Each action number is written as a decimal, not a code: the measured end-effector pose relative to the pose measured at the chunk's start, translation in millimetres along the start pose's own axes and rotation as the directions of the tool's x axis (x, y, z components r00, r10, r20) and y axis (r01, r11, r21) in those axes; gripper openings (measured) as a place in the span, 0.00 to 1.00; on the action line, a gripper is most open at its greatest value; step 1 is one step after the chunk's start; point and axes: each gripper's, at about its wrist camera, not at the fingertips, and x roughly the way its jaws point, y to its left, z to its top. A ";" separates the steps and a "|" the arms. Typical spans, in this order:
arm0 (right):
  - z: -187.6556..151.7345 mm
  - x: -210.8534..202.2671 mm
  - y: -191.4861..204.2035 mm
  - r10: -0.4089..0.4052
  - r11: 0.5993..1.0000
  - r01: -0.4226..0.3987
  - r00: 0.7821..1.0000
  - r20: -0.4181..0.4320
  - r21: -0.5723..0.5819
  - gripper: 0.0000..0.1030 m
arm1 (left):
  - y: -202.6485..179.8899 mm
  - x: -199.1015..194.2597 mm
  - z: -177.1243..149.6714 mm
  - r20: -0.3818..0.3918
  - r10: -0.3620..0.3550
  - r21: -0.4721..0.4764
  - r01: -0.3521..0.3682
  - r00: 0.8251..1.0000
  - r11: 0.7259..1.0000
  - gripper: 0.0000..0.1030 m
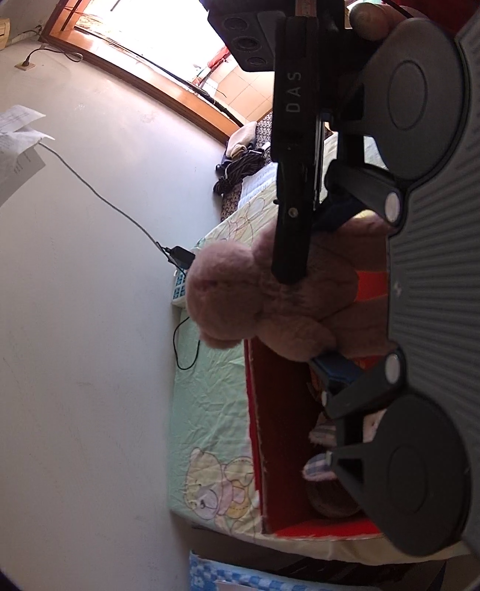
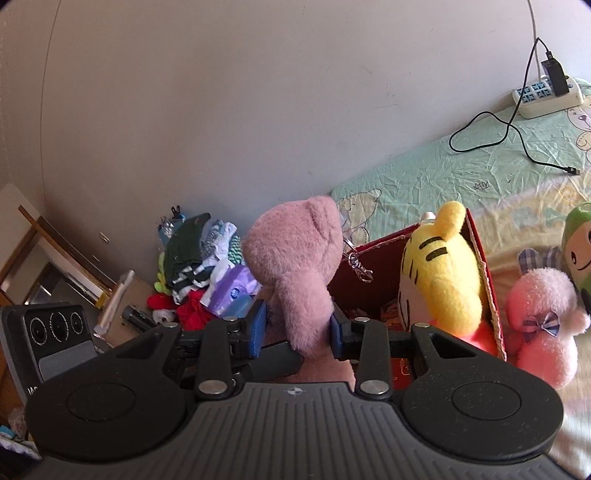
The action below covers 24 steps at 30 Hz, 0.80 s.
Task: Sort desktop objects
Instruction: 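Lower the teddy bear into the red box beside the tiger and open both grippers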
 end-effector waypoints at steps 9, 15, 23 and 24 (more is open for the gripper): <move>1.8 43.0 0.6 -0.153 0.985 0.145 0.984 -0.089 -0.092 0.35 | 43.5 40.6 -10.3 -0.066 -0.035 -0.113 0.028 0.997 0.993 0.72; -2.4 63.3 0.7 -0.238 0.966 0.224 0.965 -0.114 -0.126 0.35 | 58.9 59.3 -13.0 -0.121 -0.036 -0.130 0.020 0.992 0.991 0.72; -8.5 85.7 0.7 -0.378 0.920 0.349 0.912 -0.160 -0.180 0.35 | 66.7 79.4 -22.3 -0.203 -0.037 -0.145 0.008 0.979 0.989 0.72; -8.2 87.2 -0.1 -0.382 0.918 0.354 0.910 -0.163 -0.178 0.35 | 67.9 80.1 -22.5 -0.204 -0.037 -0.148 0.007 0.978 0.989 0.72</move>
